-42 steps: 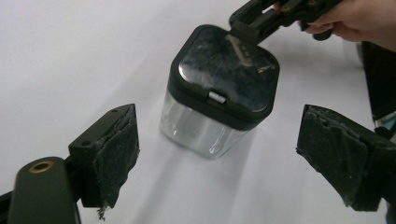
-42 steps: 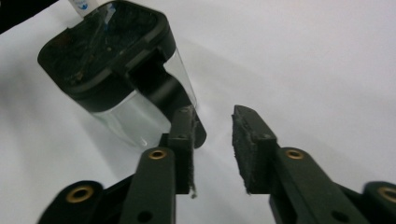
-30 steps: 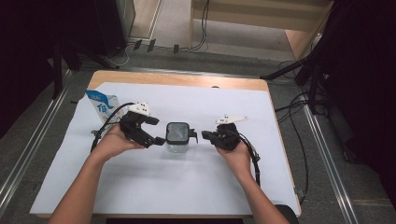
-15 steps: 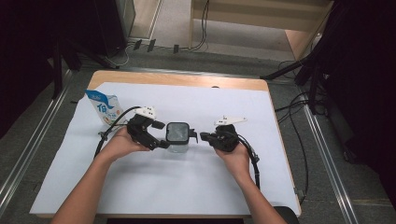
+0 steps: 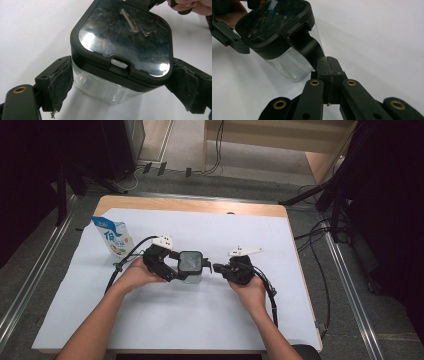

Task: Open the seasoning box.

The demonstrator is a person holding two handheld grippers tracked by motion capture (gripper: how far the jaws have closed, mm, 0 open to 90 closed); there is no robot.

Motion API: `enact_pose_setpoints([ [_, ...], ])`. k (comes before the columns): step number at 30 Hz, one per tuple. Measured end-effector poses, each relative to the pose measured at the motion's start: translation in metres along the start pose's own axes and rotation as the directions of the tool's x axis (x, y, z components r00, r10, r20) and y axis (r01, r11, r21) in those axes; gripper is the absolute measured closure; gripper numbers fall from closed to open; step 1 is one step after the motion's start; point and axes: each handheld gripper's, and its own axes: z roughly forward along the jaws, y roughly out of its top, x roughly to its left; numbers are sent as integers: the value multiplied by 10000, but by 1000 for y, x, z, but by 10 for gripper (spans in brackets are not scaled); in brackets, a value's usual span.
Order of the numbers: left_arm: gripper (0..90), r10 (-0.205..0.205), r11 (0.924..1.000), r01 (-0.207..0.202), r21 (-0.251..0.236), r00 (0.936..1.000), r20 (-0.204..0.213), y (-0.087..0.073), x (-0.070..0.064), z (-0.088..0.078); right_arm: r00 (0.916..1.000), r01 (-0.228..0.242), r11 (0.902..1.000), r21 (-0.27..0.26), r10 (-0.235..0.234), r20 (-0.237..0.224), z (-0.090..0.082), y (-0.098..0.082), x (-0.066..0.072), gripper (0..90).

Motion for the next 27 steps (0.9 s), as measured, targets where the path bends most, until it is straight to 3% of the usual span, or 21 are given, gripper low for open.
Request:
enact_pose_setpoints([
  [12, 129, -61, 9999, 61, -144, 10000, 39, 1, -1, -3, 10000, -30, 10000, 26, 30, 7, 3, -1, 3, 900],
  [15, 141, 202, 9998, -203, -59, 9997, -109, 1, -3, -5, 10000, -32, 10000, 17, 32, 18, 3, -1, 2, 900],
  [22, 148, 217, 9998, -217, -31, 9997, -74, 2, -4, -8, 10000, -24, 10000, 50, 24, 50, 2, -1, 3, 900],
  [27, 170, 99, 9995, -101, -314, 9999, -64, 2, -2, -14, 10000, -10, 10000, 60, 10, 39, 2, -1, 3, 900],
])
